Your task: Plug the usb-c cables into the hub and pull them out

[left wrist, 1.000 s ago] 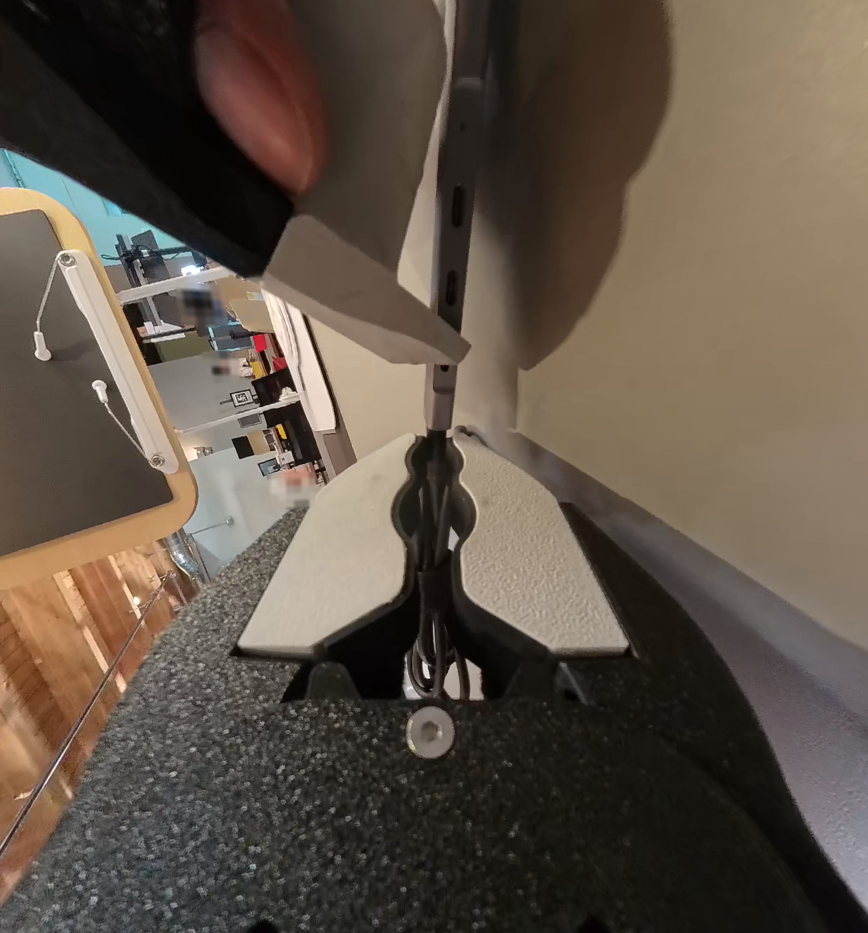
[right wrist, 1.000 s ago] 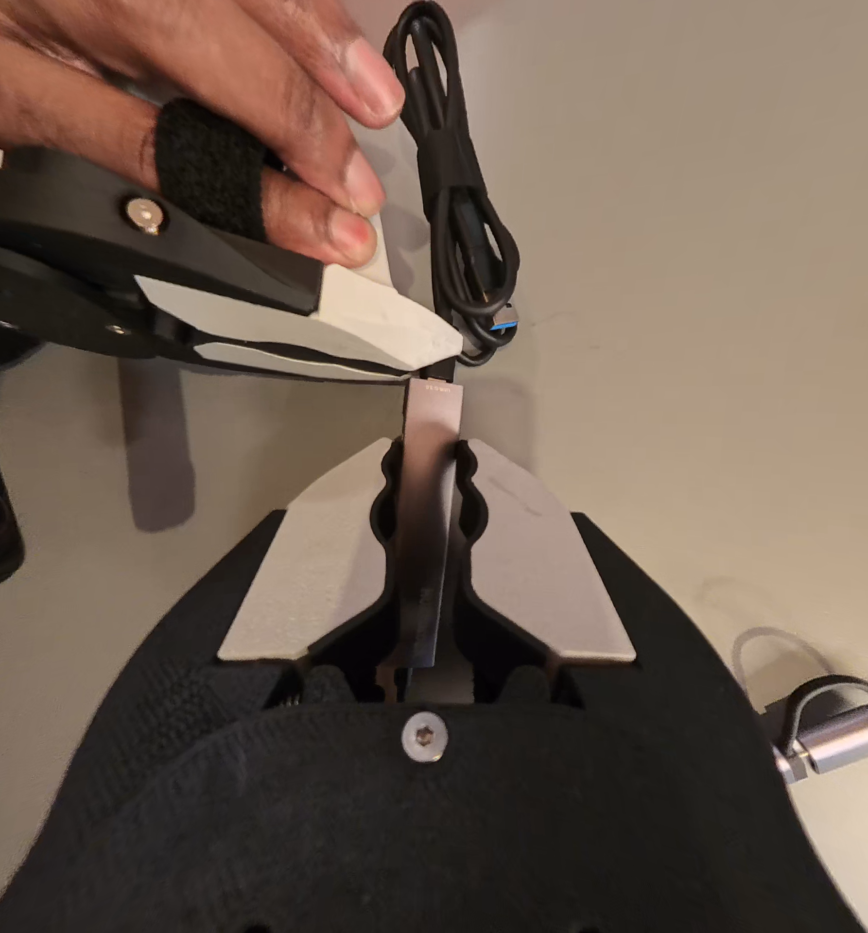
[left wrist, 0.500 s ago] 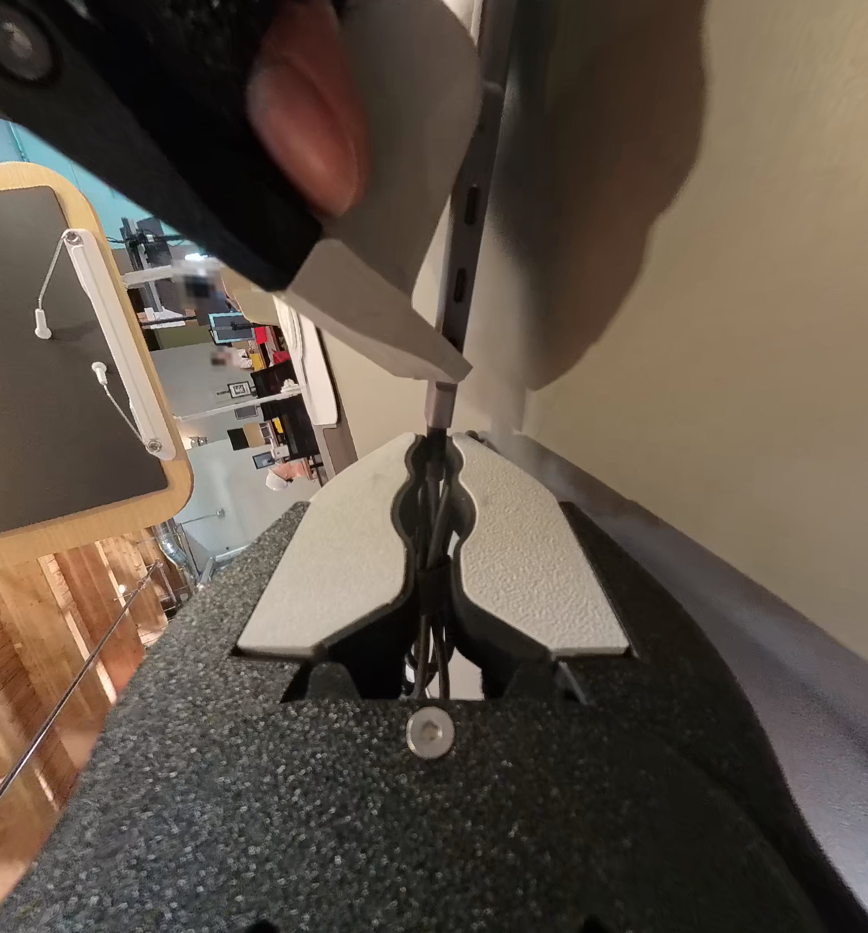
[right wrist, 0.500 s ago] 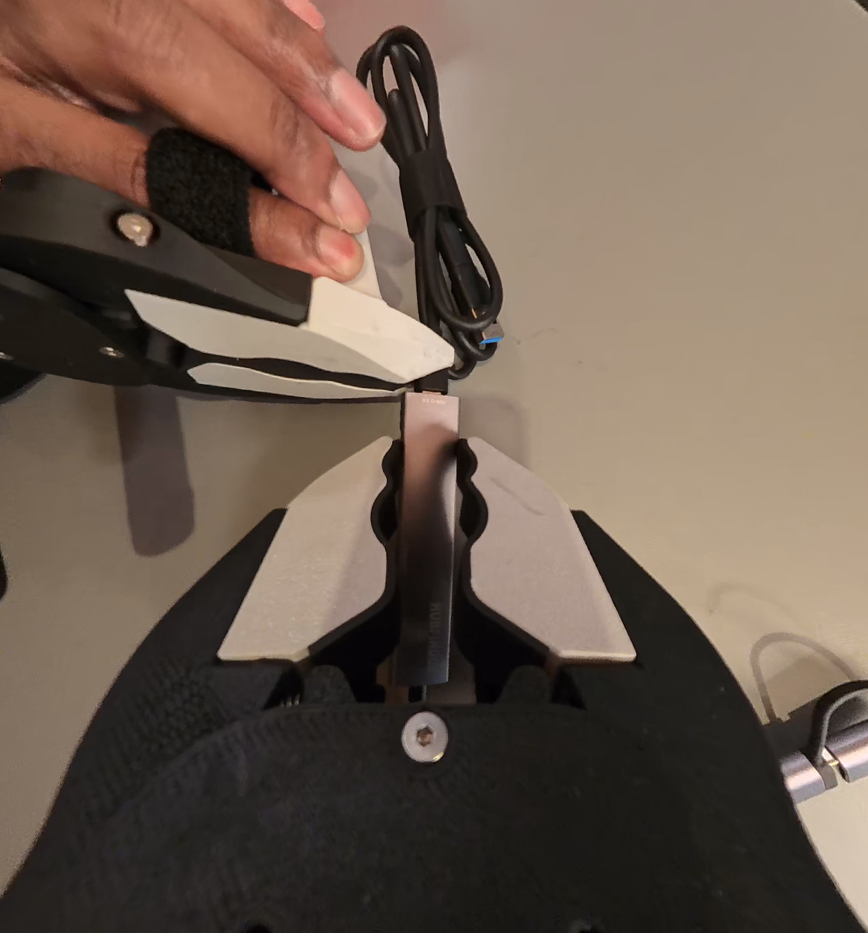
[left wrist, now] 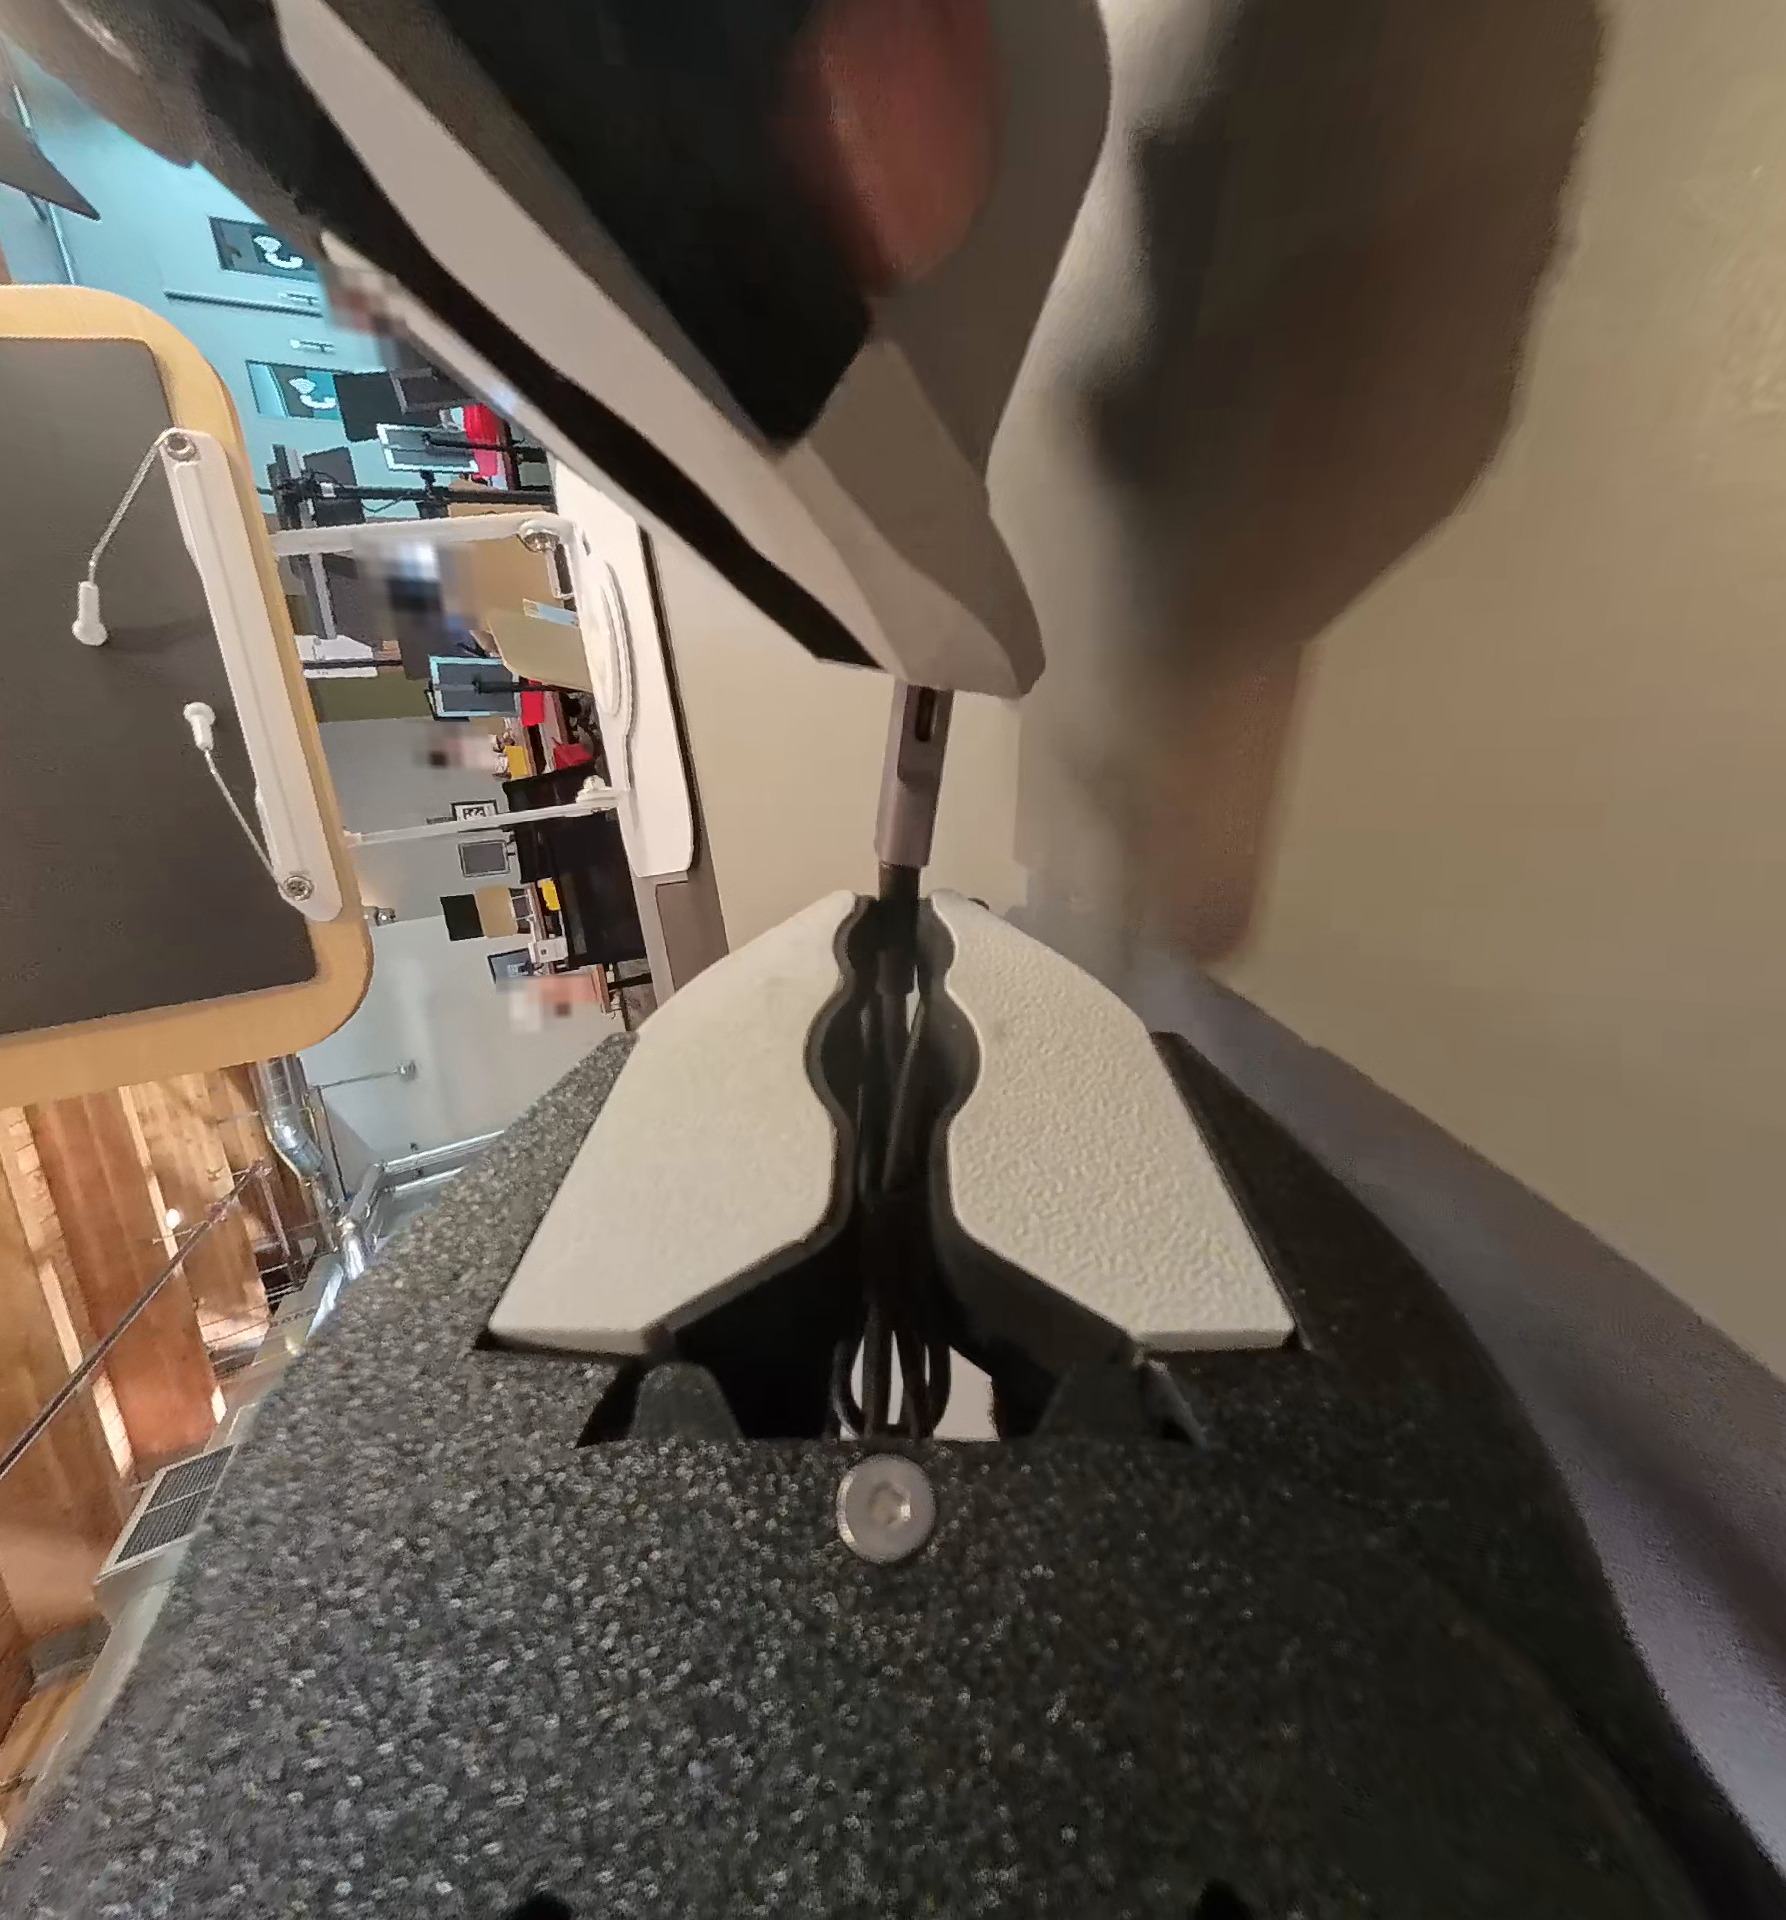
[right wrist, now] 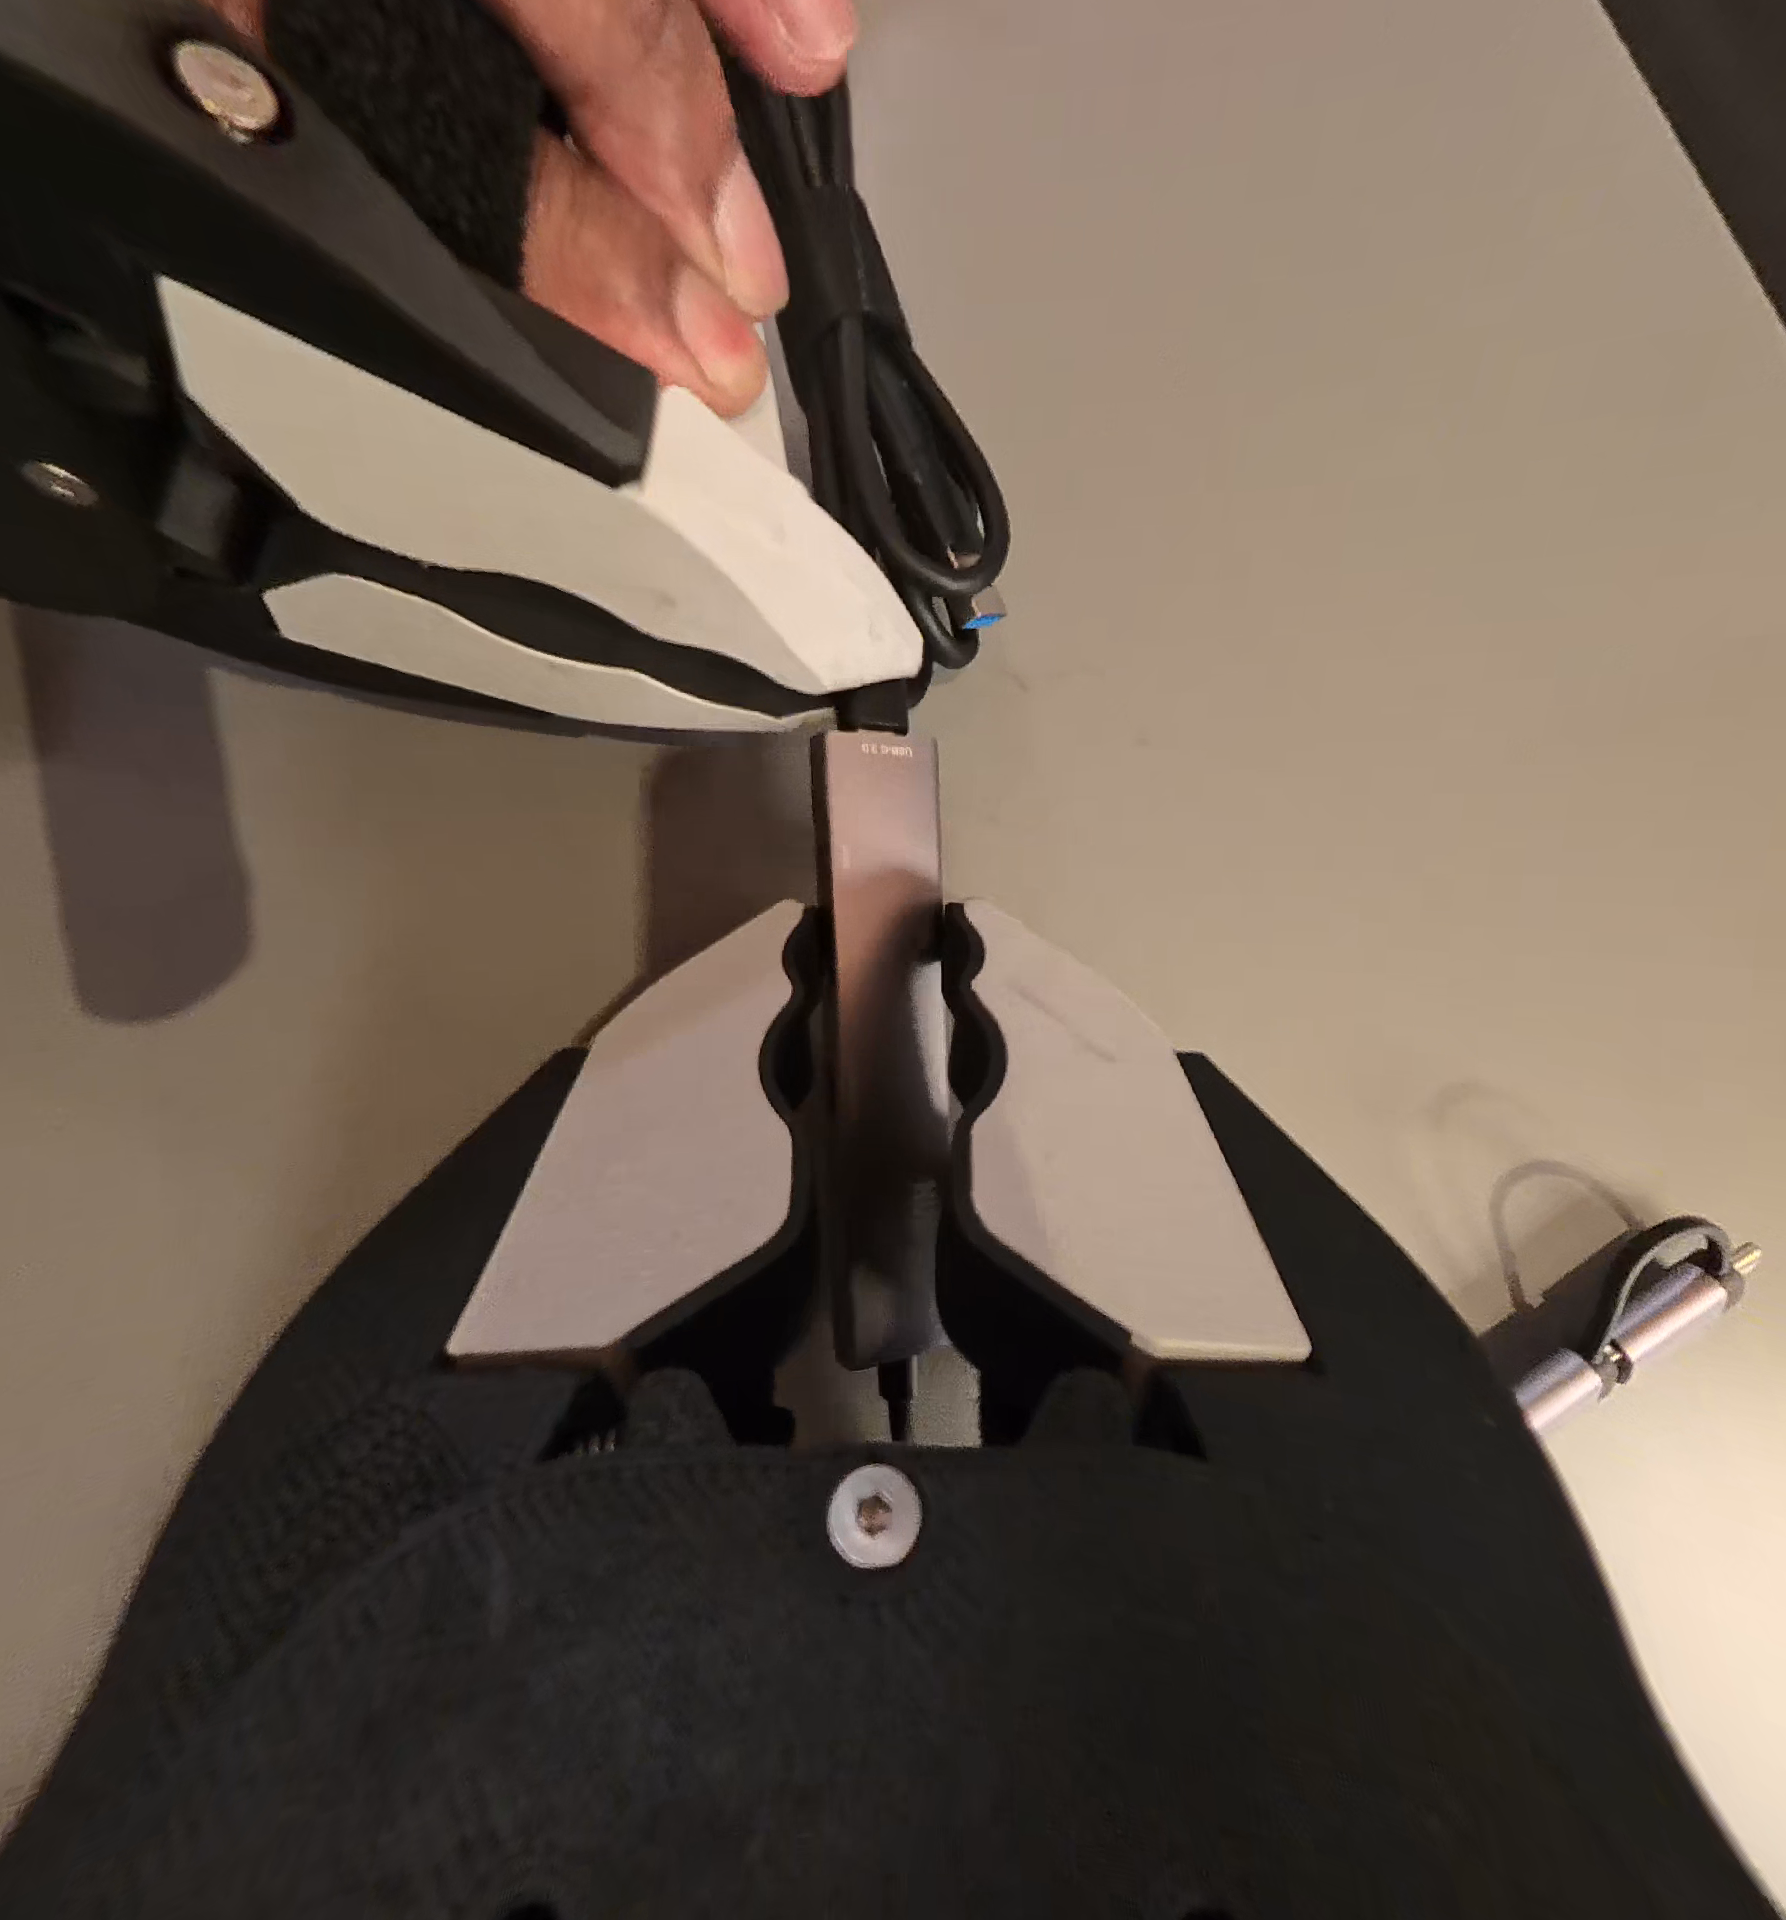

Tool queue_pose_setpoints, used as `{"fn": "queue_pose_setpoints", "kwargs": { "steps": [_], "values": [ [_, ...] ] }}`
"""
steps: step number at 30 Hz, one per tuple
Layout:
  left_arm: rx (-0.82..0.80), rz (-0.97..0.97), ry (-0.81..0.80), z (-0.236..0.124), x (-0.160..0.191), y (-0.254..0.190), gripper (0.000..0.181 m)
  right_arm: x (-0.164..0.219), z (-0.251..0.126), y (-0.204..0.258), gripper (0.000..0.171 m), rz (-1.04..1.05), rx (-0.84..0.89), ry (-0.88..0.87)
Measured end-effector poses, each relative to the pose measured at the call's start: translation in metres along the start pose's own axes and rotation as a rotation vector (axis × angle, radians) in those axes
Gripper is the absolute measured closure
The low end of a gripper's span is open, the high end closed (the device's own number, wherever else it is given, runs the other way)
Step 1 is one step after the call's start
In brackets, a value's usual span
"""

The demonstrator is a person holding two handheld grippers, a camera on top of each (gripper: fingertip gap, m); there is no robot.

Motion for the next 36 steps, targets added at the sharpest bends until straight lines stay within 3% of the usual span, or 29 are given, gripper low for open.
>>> {"fn": "queue_pose_setpoints", "kwargs": {
  "steps": [14, 18, 20, 23, 27, 31, 36],
  "values": [
    [0.021, -0.03, -0.004, 0.004, 0.0, 0.001, 0.174, -0.002, 0.003, 0.0, 0.151, 0.002, 0.018, -0.034],
    [-0.034, -0.077, -0.046, 0.007, 0.007, 0.003, 0.173, -0.002, 0.005, -0.002, 0.15, 0.004, 0.065, -0.068],
    [-0.103, -0.119, -0.082, 0.007, 0.01, 0.007, 0.163, -0.002, 0.006, -0.005, 0.15, 0.018, 0.084, -0.087],
    [-0.149, -0.231, -0.152, 0.002, 0.017, 0.014, 0.149, 0.0, 0.006, -0.01, 0.15, 0.061, 0.082, -0.111],
    [-0.27, -0.408, -0.315, -0.013, 0.029, 0.027, 0.154, 0.006, 0.011, -0.017, 0.15, 0.076, 0.12, -0.117],
    [-0.367, -0.708, -0.514, -0.024, 0.054, 0.039, 0.139, 0.006, 0.012, -0.018, 0.15, 0.076, 0.147, -0.117],
    [-0.363, -1.054, -0.652, -0.024, 0.088, 0.049, 0.128, 0.006, 0.012, -0.019, 0.15, 0.085, 0.146, -0.119]
  ]
}}
Point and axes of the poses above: each gripper's, where its closed fingertips meet, z out along the fingers, x out of its underside, y = z × x across the jaws, the point moved 8 cm from there along -z, back along the fingers, and after that the axes turned 11 degrees about x, right-handed, at the moved point
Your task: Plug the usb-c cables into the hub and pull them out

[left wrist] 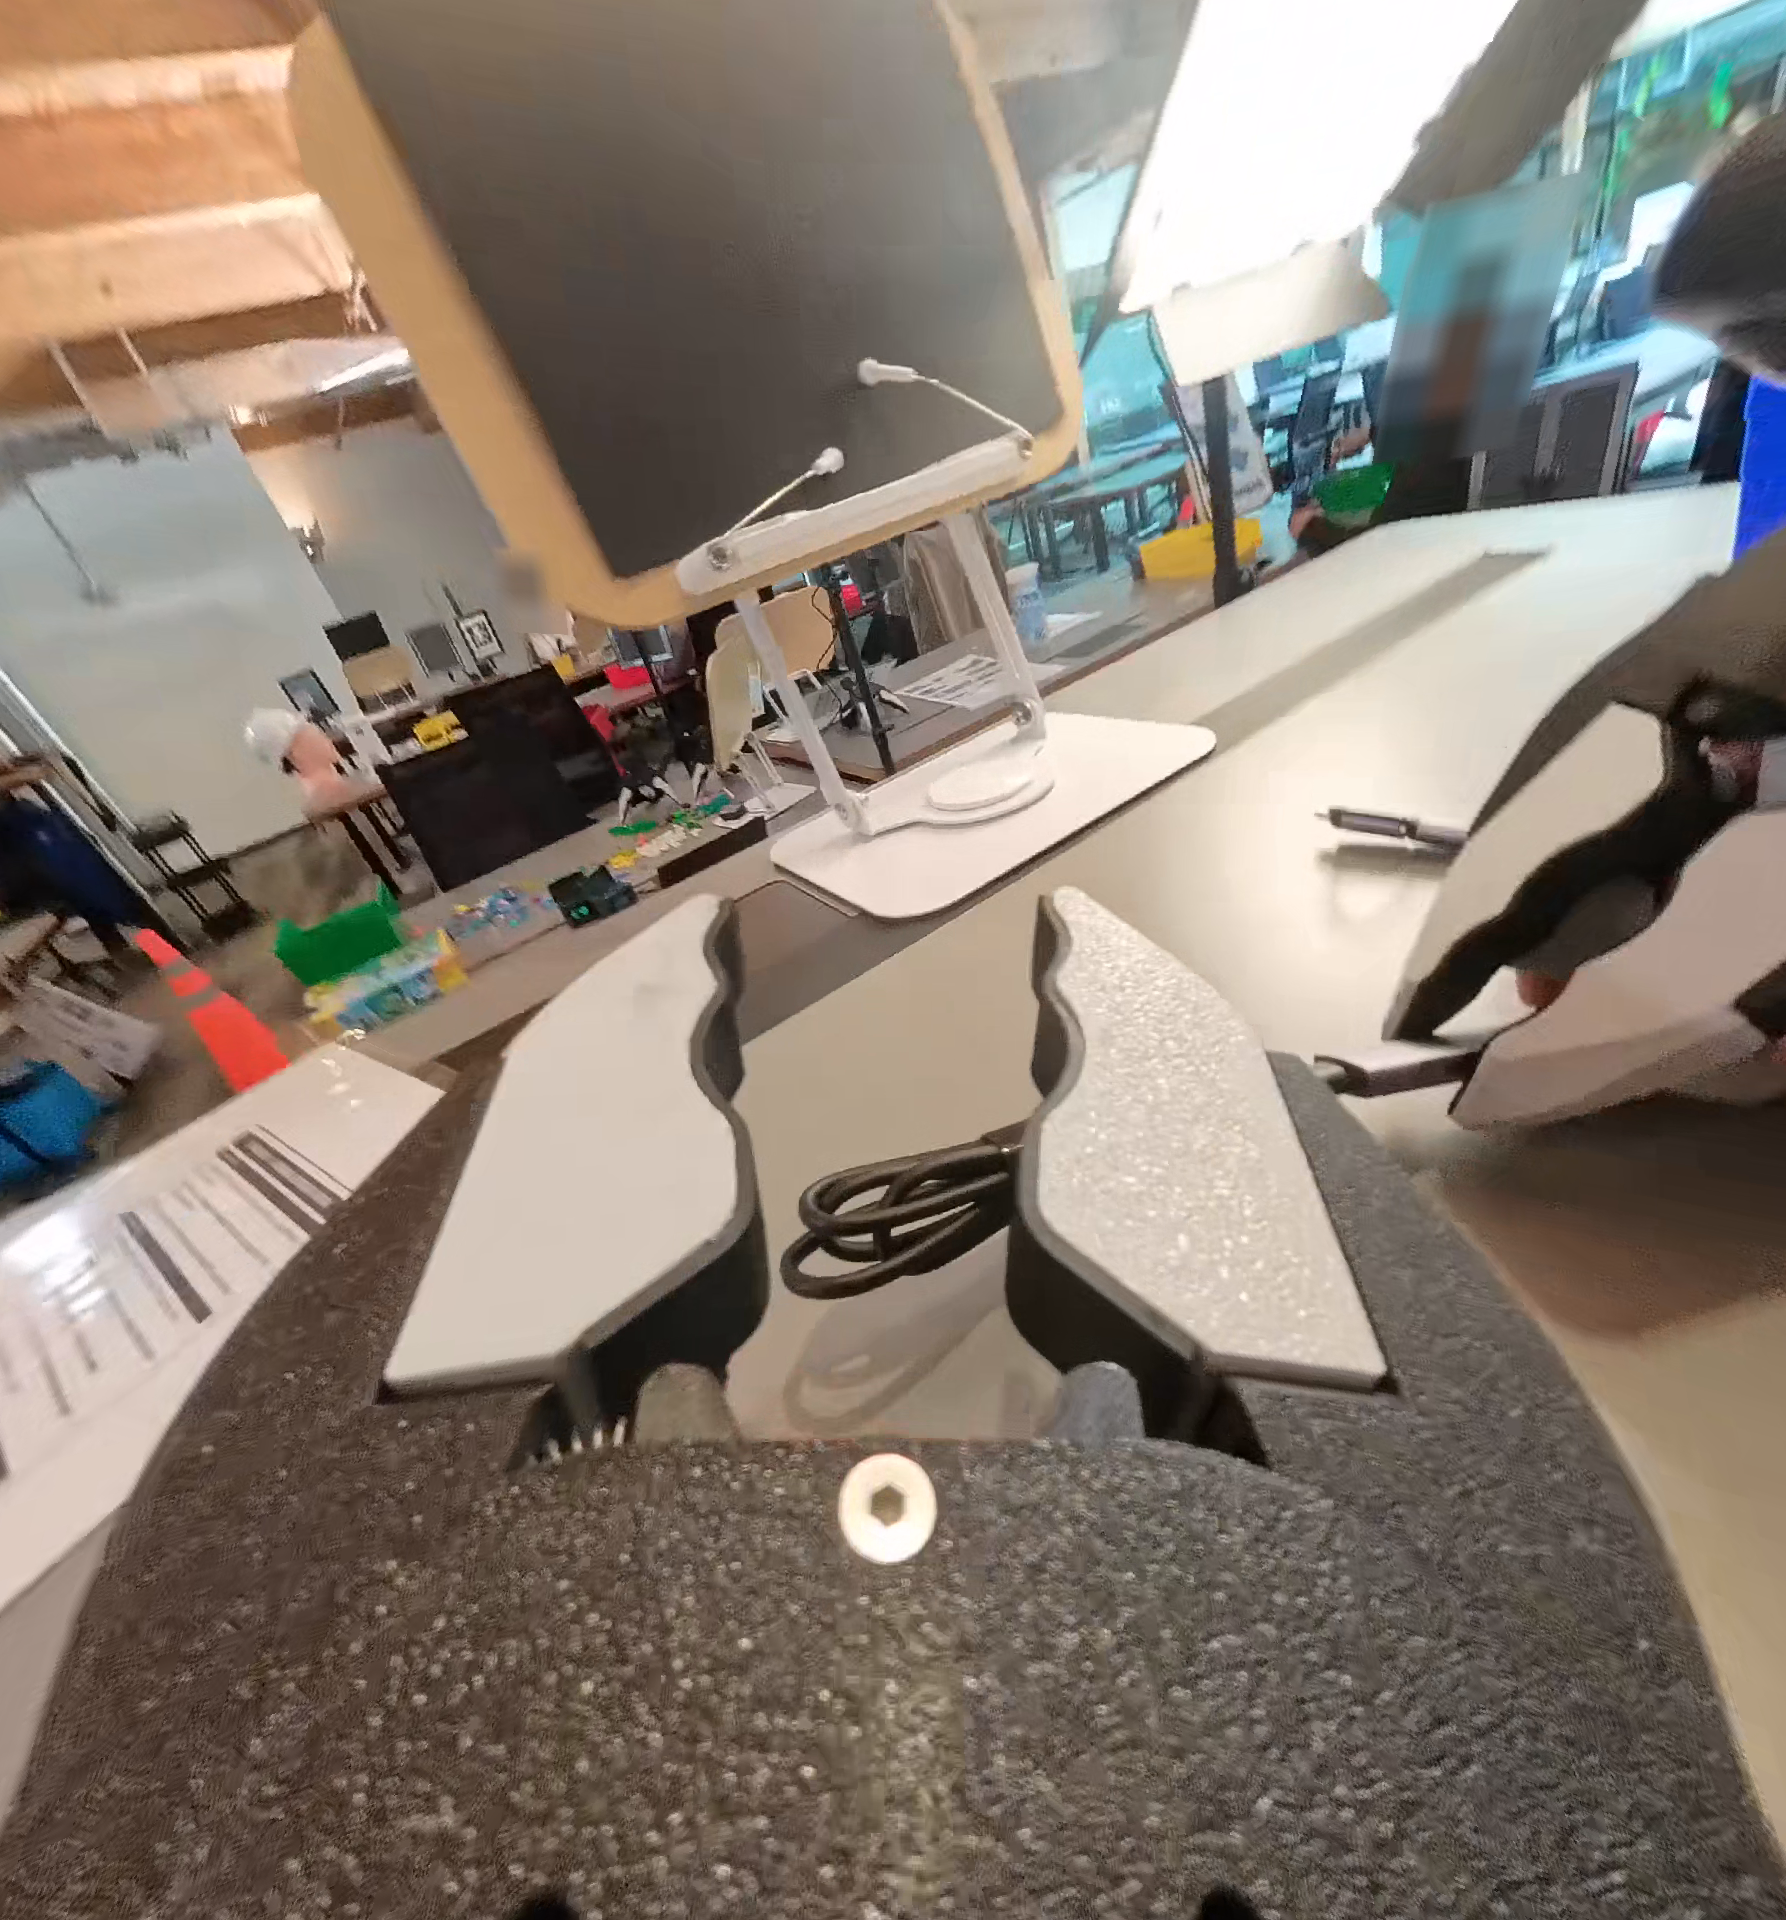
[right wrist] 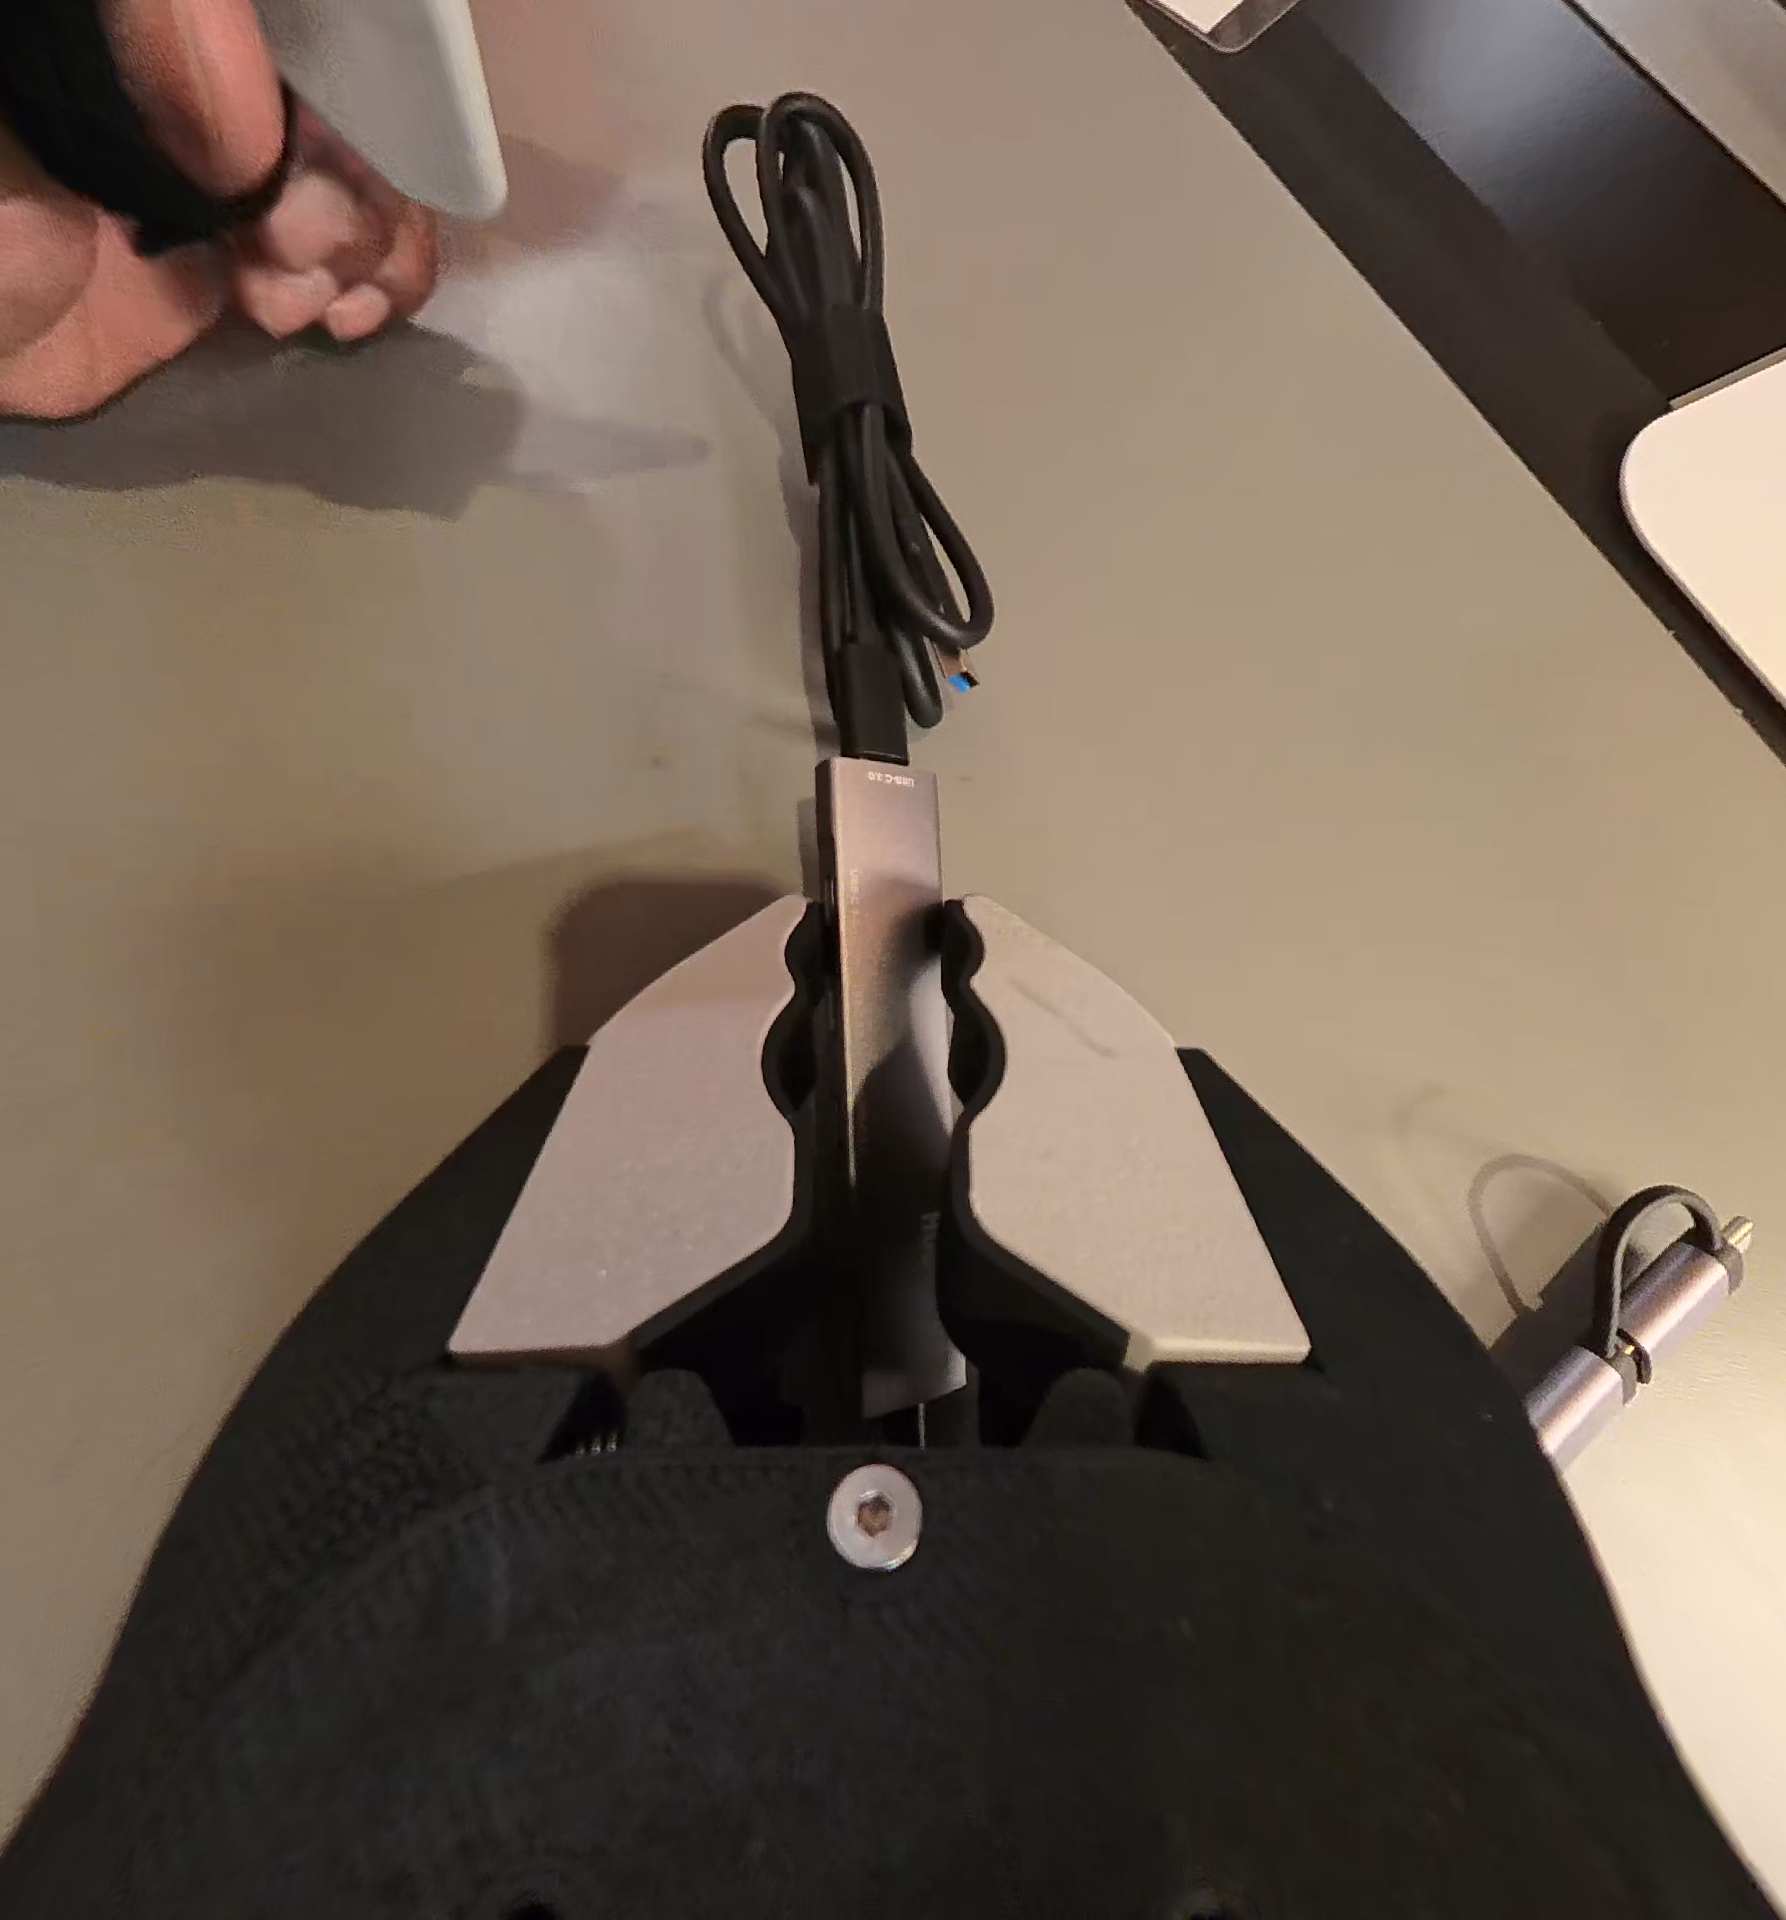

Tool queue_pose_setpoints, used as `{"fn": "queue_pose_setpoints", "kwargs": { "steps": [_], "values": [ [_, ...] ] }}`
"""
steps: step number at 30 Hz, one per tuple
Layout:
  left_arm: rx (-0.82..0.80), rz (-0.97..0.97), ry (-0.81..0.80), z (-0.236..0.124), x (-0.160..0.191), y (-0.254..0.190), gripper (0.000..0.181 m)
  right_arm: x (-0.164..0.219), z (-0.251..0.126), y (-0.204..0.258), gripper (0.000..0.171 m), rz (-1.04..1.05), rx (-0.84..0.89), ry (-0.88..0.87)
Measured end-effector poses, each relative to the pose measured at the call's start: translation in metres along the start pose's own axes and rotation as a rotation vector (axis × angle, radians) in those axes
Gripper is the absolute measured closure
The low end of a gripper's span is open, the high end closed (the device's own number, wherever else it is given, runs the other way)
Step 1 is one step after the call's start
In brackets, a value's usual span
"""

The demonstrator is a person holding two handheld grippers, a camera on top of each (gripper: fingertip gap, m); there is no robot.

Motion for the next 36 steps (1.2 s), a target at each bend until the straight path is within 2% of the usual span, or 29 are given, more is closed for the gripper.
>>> {"fn": "queue_pose_setpoints", "kwargs": {
  "steps": [3, 11, 14, 18, 20, 23, 27, 30, 36],
  "values": [
    [0.018, -0.078, -0.01, -0.004, 0.001, 0.007, 0.149, 0.0, 0.0, 0.0, 0.15, 0.003, -0.001, 0.002],
    [0.004, -0.189, 0.053, -0.004, 0.007, 0.019, 0.177, 0.0, 0.001, -0.002, 0.15, 0.024, -0.027, 0.006],
    [-0.021, -0.188, 0.092, 0.0, 0.009, 0.02, 0.178, 0.0, 0.002, -0.002, 0.15, 0.027, -0.035, 0.008],
    [-0.039, -0.034, 0.277, 0.013, 0.018, 0.011, 0.178, 0.0, 0.002, -0.003, 0.15, 0.035, -0.044, 0.01],
    [-0.099, 0.094, 0.398, 0.016, 0.027, 0.005, 0.179, 0.0, 0.002, -0.004, 0.15, 0.035, -0.046, 0.012],
    [-0.17, 0.184, 0.386, 0.01, 0.026, -0.002, 0.18, 0.0, 0.003, -0.004, 0.15, 0.04, -0.055, 0.012],
    [-0.314, 0.091, 0.403, -0.007, 0.023, 0.0, 0.181, -0.001, 0.003, -0.006, 0.15, 0.045, -0.067, 0.013],
    [-0.41, -0.018, 0.476, -0.007, 0.02, -0.018, 0.181, -0.001, 0.004, -0.008, 0.15, 0.063, -0.081, 0.014],
    [-0.37, -0.294, 0.563, 0.013, 0.013, -0.068, 0.181, -0.001, 0.004, -0.01, 0.15, 0.077, -0.091, 0.012]
  ]
}}
Point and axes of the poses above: each gripper's, where its closed fingertips meet, z out along the fingers, x out of its underside, y = z × x across the jaws, the point moved 8 cm from there along -z, back along the fingers, and after that the axes turned 11 degrees about x, right-handed, at the moved point
